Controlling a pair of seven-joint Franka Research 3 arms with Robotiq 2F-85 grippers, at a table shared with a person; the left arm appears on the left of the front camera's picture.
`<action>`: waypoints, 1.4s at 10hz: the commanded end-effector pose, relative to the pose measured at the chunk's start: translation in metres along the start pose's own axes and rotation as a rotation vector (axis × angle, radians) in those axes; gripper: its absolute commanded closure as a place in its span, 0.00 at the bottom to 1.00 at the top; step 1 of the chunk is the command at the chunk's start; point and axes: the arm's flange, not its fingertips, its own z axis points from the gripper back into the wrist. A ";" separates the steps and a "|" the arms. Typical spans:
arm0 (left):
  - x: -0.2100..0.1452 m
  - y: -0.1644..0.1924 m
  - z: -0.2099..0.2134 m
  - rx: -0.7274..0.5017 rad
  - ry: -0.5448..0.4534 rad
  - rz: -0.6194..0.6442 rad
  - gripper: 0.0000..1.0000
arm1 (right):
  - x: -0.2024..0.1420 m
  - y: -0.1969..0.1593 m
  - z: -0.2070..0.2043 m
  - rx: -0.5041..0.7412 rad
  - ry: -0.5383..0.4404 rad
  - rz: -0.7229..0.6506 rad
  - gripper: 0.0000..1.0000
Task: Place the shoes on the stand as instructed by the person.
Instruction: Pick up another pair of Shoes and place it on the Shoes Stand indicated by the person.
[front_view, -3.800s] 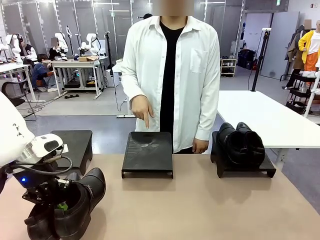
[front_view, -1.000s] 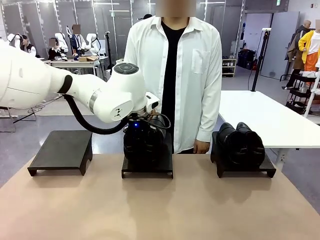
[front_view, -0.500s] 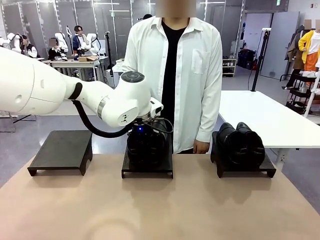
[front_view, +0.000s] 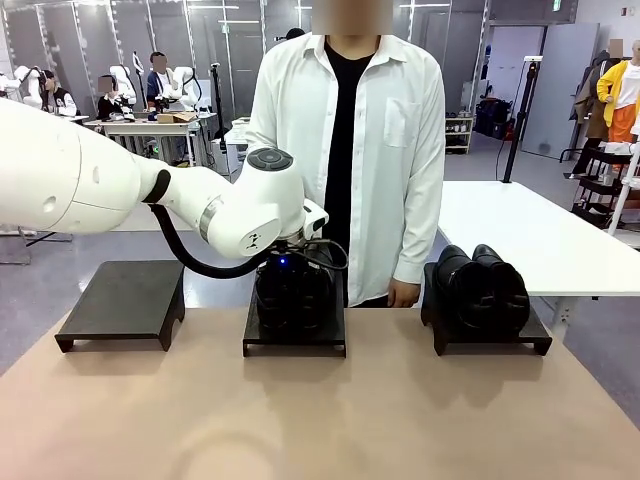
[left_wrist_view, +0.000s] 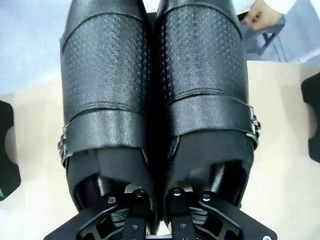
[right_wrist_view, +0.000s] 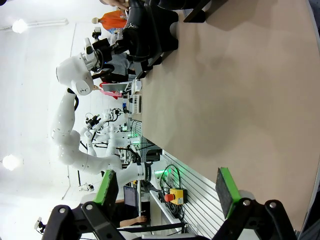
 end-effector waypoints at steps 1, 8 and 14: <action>0.004 0.002 -0.009 0.021 -0.043 0.022 0.54 | -0.003 0.002 -0.001 -0.011 0.004 0.007 0.00; -0.002 0.004 0.014 -0.013 -0.017 0.077 0.00 | -0.003 0.002 -0.001 -0.011 0.004 0.007 0.00; 0.007 0.001 0.014 -0.006 -0.023 0.057 0.00 | -0.003 0.002 -0.001 -0.011 0.004 0.007 0.00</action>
